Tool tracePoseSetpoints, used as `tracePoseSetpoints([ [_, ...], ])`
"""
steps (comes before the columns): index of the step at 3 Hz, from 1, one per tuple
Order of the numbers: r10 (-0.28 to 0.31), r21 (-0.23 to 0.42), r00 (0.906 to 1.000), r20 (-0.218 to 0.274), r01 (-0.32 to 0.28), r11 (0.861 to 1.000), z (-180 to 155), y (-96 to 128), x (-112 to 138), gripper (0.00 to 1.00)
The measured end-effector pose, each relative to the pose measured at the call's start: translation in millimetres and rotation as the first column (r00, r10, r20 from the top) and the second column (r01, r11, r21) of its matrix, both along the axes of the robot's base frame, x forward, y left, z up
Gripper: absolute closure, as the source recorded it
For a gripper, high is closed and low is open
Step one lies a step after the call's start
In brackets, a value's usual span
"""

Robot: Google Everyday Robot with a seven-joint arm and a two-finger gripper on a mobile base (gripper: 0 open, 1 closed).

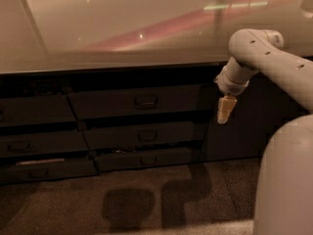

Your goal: Open top drawer

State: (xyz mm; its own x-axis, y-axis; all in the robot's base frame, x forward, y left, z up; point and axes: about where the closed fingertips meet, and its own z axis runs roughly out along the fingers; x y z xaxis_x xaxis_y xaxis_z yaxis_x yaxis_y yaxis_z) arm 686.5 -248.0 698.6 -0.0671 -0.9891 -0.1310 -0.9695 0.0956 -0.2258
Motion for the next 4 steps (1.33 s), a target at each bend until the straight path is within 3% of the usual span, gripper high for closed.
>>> tracePoseSetpoints([
  [1, 0.062, 0.022, 0.9973, 0.039, -0.063, 0.998, 9.7, 6.1, 19.5, 0.00],
  [2, 0.062, 0.022, 0.9973, 0.039, -0.063, 0.998, 9.6, 6.1, 19.5, 0.00],
  [4, 0.027, -0.078, 0.9987, 0.044, -0.023, 0.997, -3.5, 35.3, 45.0, 0.00],
])
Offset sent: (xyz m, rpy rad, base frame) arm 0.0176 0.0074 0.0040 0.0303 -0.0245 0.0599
